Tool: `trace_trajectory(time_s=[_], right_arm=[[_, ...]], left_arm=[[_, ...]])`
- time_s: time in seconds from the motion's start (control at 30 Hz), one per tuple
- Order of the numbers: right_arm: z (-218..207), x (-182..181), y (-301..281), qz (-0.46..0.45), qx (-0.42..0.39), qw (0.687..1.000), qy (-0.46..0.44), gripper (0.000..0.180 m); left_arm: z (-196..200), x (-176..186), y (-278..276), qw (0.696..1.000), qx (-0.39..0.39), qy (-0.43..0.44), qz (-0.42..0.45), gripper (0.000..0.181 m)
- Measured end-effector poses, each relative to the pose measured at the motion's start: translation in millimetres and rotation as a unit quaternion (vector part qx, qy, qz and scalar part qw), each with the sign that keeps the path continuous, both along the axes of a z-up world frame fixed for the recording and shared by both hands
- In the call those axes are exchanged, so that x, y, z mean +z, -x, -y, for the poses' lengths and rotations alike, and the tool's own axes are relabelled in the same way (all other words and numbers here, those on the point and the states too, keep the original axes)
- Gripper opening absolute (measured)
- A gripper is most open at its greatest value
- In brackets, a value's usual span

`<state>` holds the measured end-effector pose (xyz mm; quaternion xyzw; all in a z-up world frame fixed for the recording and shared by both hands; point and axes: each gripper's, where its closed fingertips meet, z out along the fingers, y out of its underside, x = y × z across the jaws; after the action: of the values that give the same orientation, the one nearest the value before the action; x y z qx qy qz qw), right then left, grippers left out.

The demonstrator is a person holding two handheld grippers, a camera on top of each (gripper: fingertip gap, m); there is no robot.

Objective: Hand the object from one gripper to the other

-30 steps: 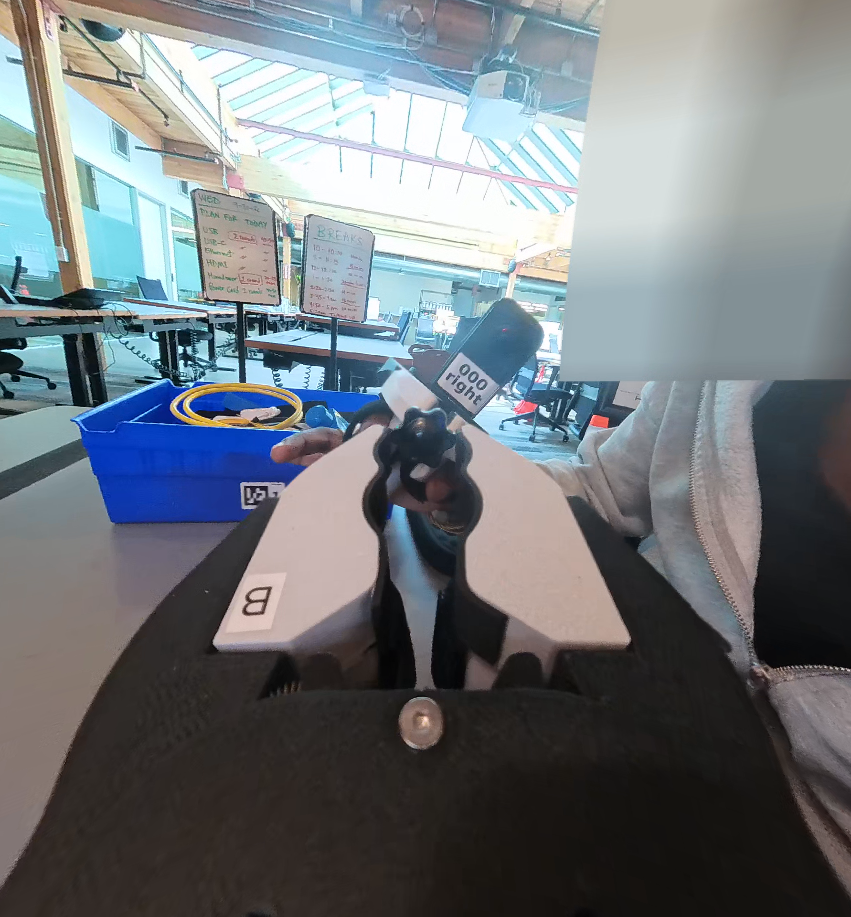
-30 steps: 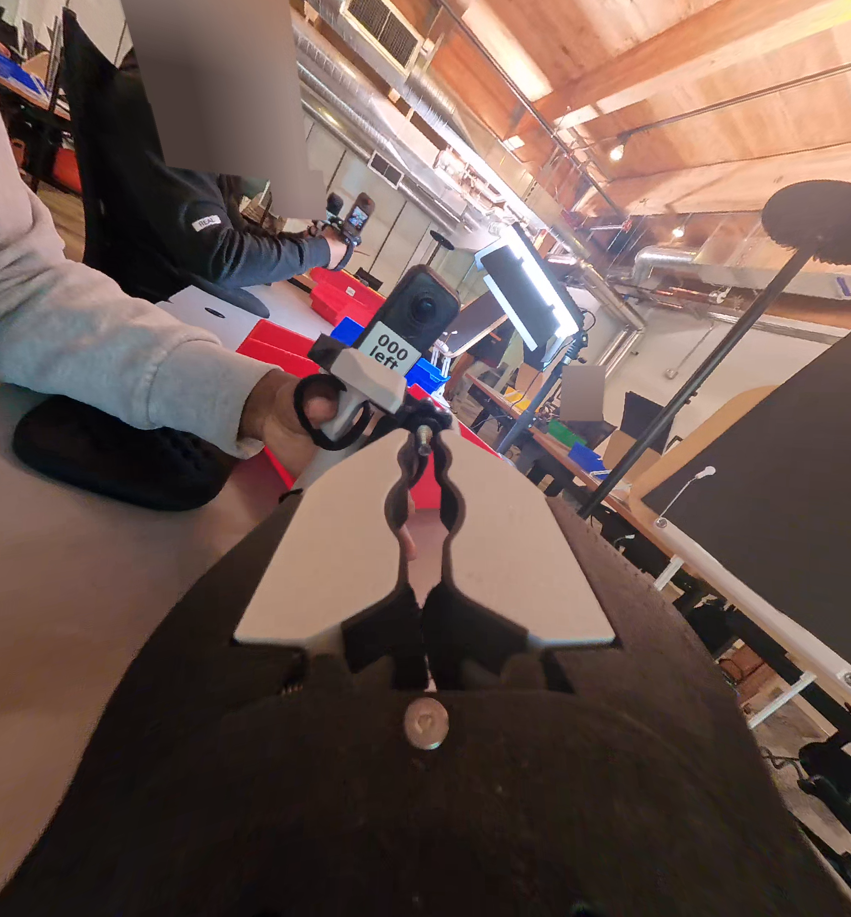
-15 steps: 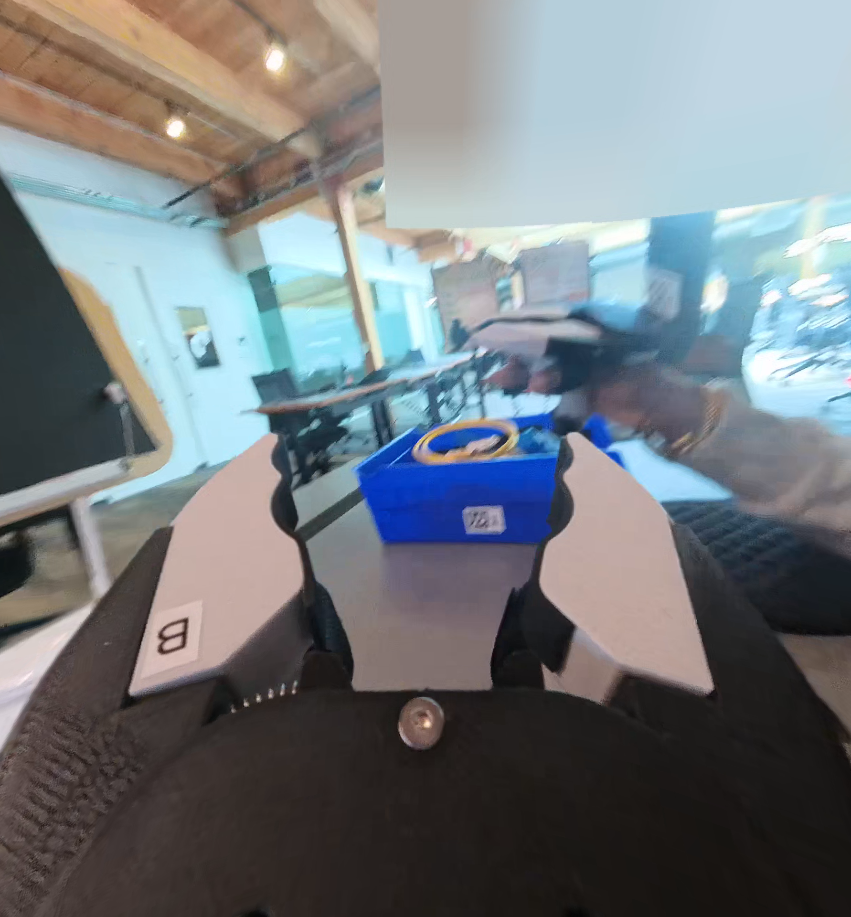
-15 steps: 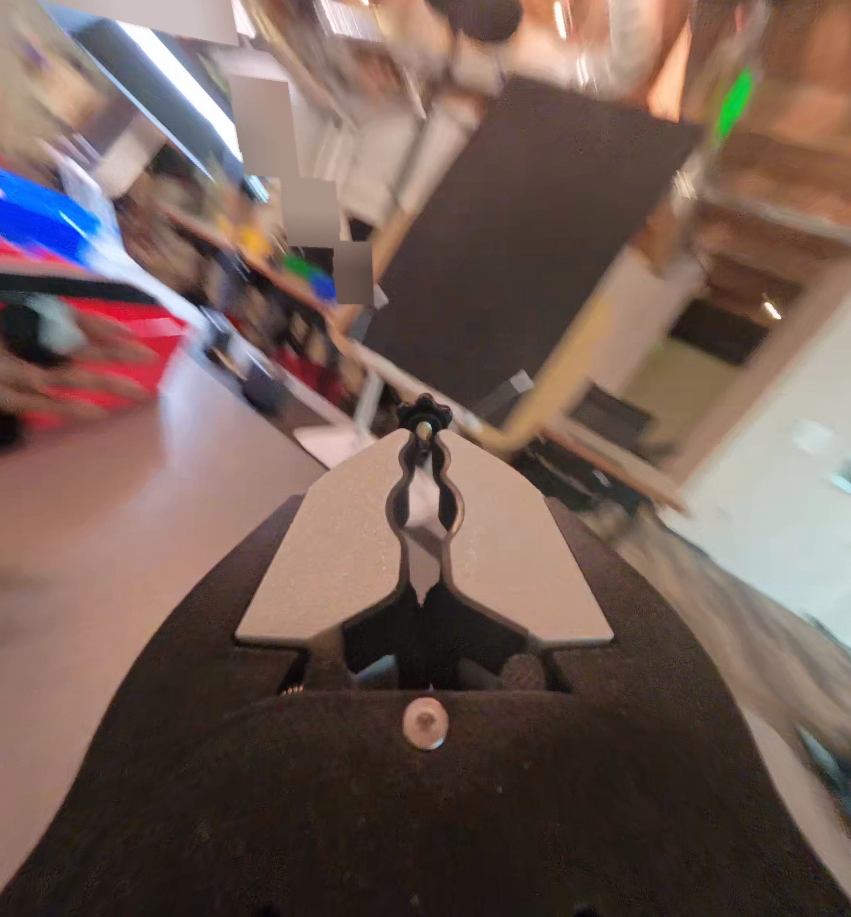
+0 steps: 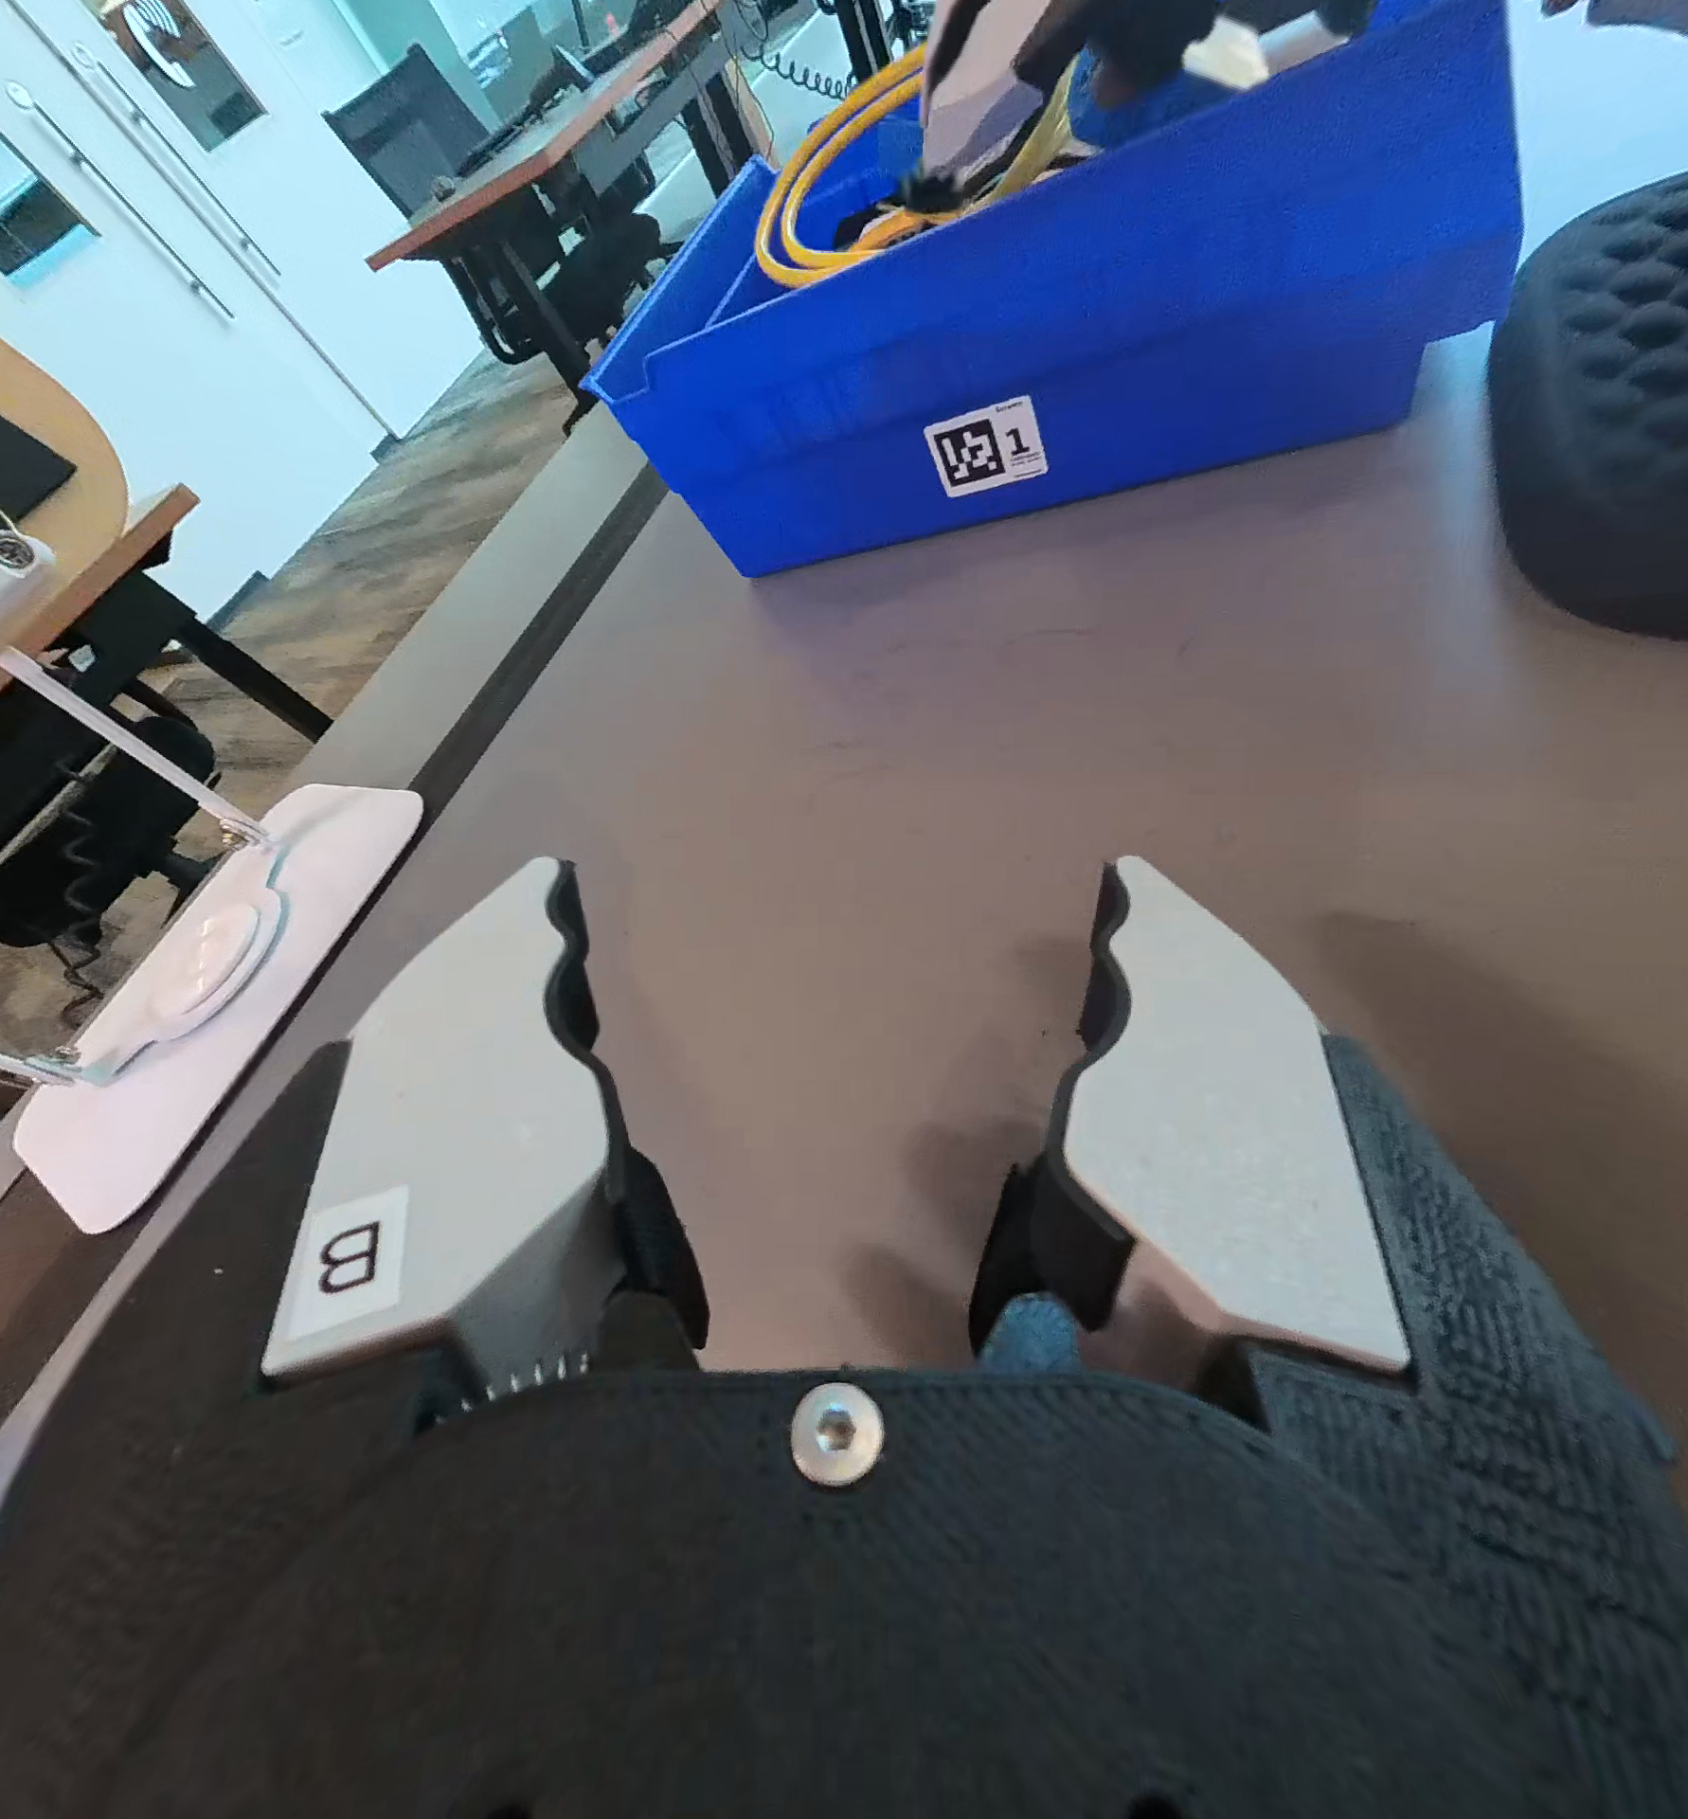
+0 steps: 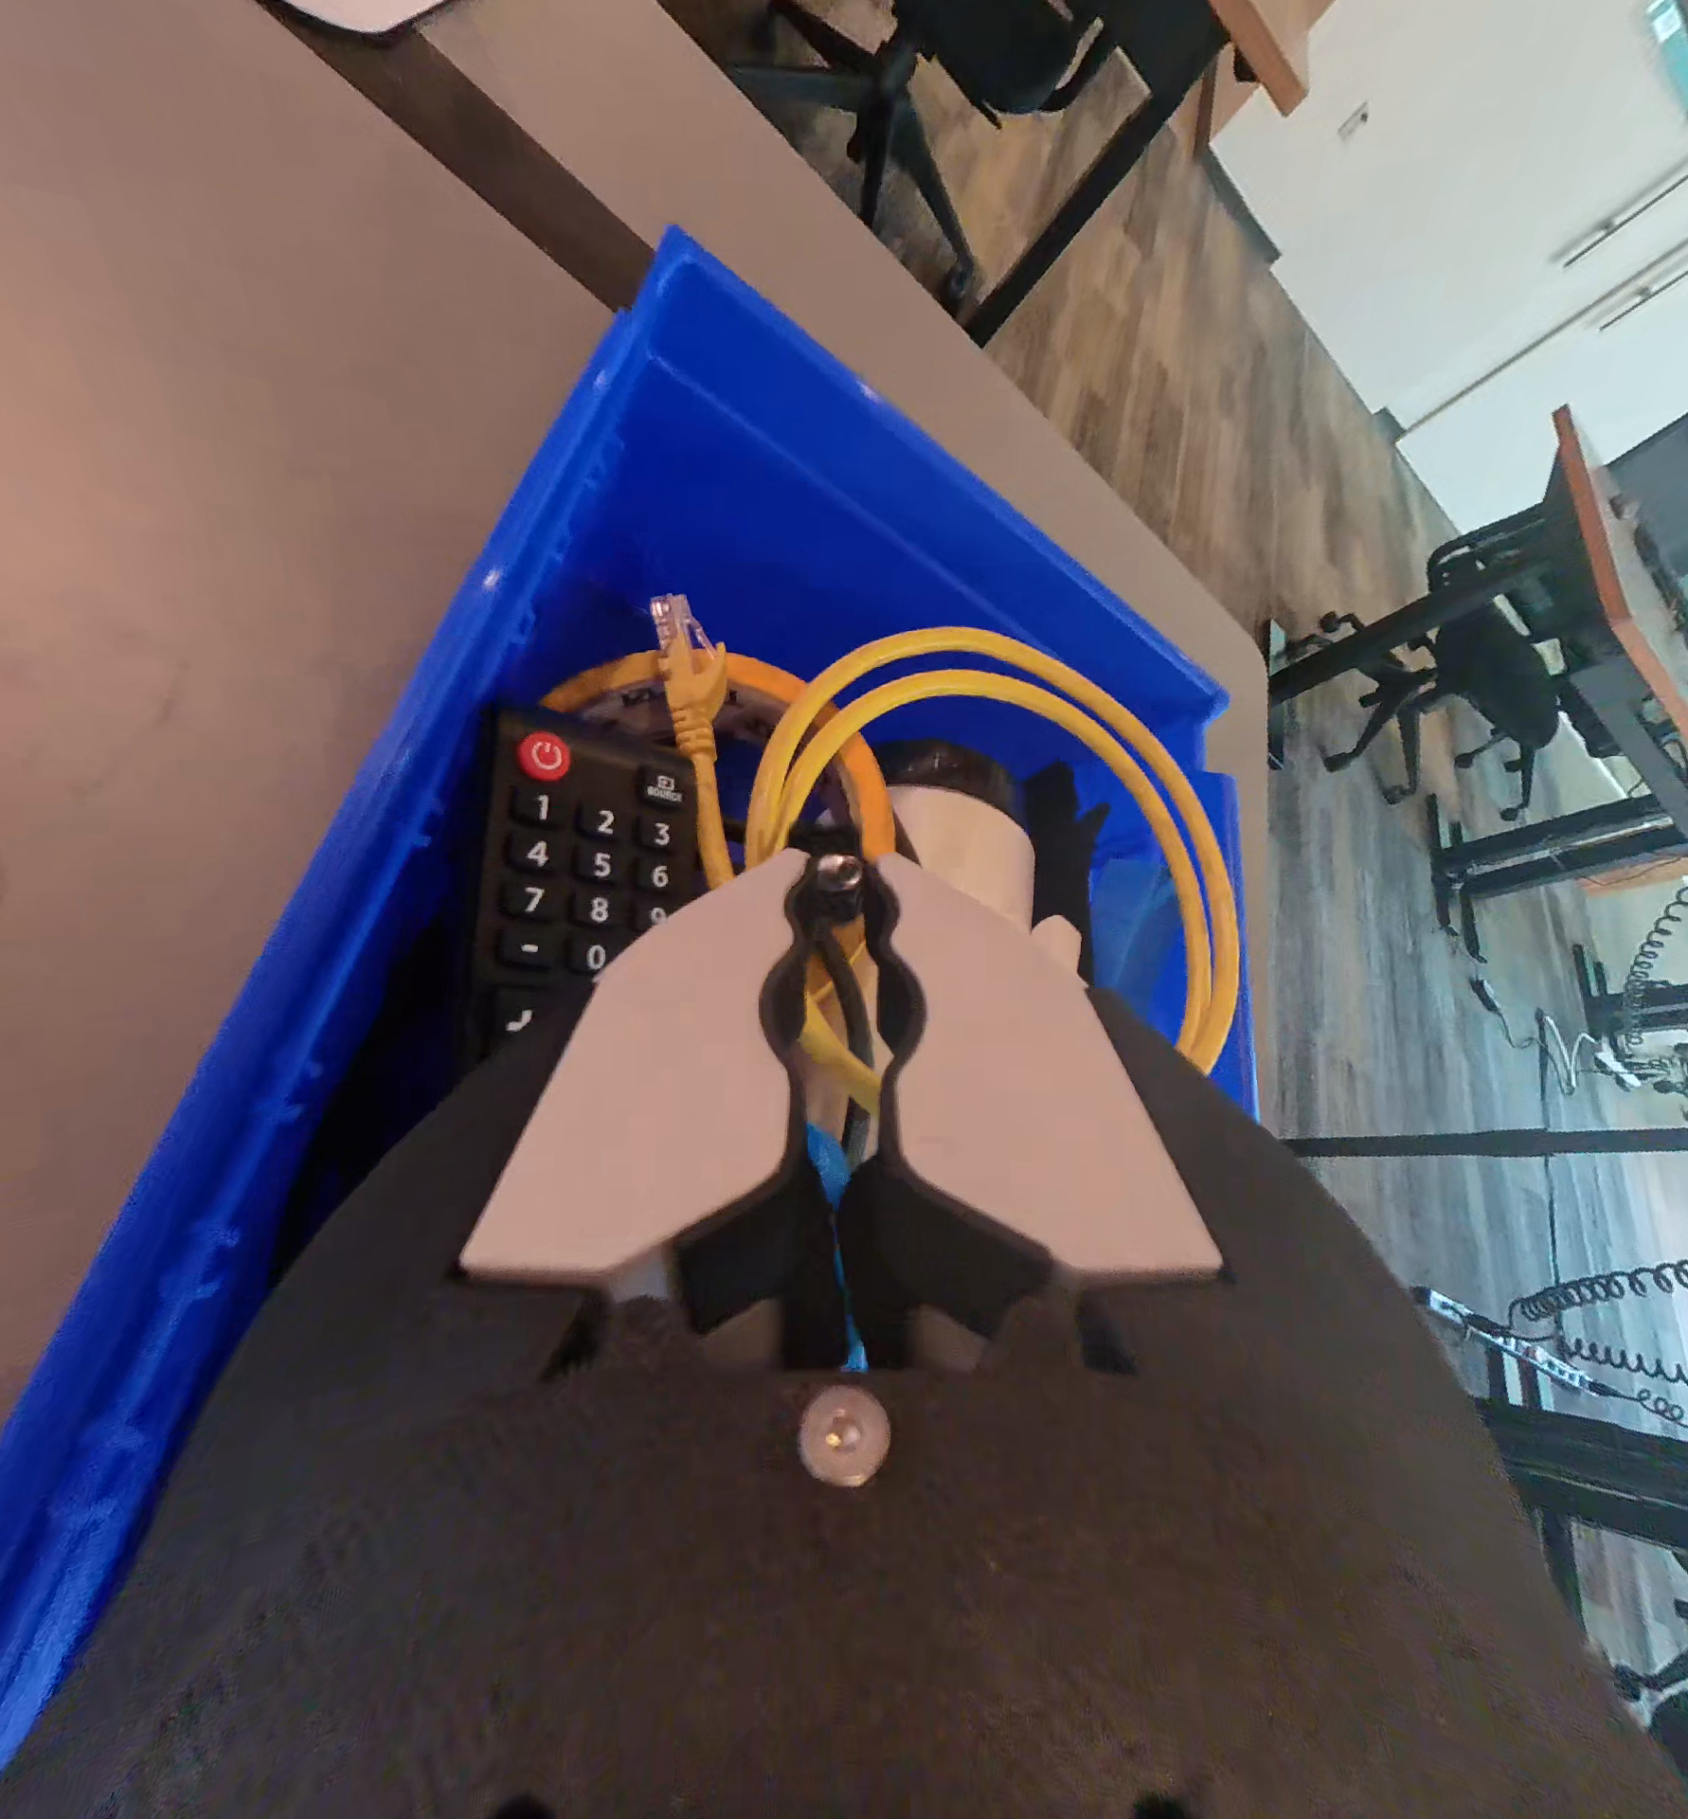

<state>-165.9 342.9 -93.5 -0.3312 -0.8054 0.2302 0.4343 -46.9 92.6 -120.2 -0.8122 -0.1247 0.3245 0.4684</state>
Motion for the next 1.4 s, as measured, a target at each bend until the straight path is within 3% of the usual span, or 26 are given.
trace_trajectory(time_s=[0.13,0.37,0.6,0.67,0.7,0.77,0.83,1.0,1.1,1.2,1.3,1.4], right_arm=[[0.3,1.9,3.9,-0.014,-0.002,1.0,0.011,0.024],[5.4,35.8,7.5,-0.12,0.005,0.99,0.068,0.057],[12.9,75.1,0.7,-0.231,0.022,0.965,0.121,0.072],[23.1,108.1,-12.5,-0.328,0.051,0.932,0.147,0.097],[31.6,130.2,-26.8,-0.399,0.077,0.899,0.162,0.102],[57.2,166.7,-70.4,-0.525,0.149,0.816,0.19,0.103],[89.0,179.3,-108.1,-0.571,0.22,0.762,0.212,0.103],[158.6,162.0,-146.6,-0.532,0.34,0.719,0.292,0.104],[196.5,133.7,-150.1,-0.46,0.39,0.732,0.316,0.101],[214.8,112.6,-149.2,-0.405,0.422,0.742,0.328,0.096],[209.7,107.7,-140.1,-0.38,0.413,0.75,0.349,0.092],[200.4,112.4,-135.2,-0.353,0.404,0.738,0.408,0.088]], left_arm=[[1.3,-1.7,0.7,1.0,0.0,0.0,0.006,0.097],[1.8,-3.8,1.3,1.0,0.0,0.001,0.011,0.096],[1.2,-4.1,0.5,1.0,-0.002,-0.002,0.014,0.096],[0.8,-4.7,0.2,1.0,-0.003,-0.002,0.016,0.096],[0.6,-5.0,0.0,1.0,-0.004,-0.003,0.017,0.096],[-0.1,-5.7,-0.6,1.0,-0.006,-0.003,0.019,0.096],[-0.6,-6.3,-1.1,1.0,-0.008,-0.004,0.021,0.096],[-3.1,-1.7,-3.7,0.999,-0.018,-0.025,0.023,0.096],[-6.0,14.1,-11.0,0.998,-0.036,-0.057,0.015,0.096],[-3.8,53.1,-27.2,0.992,-0.065,-0.112,0.013,0.095],[25.3,106.6,-44.2,0.985,-0.086,-0.146,-0.011,0.087],[84.2,136.1,-44.2,0.995,-0.054,-0.084,0.01,0.084]])
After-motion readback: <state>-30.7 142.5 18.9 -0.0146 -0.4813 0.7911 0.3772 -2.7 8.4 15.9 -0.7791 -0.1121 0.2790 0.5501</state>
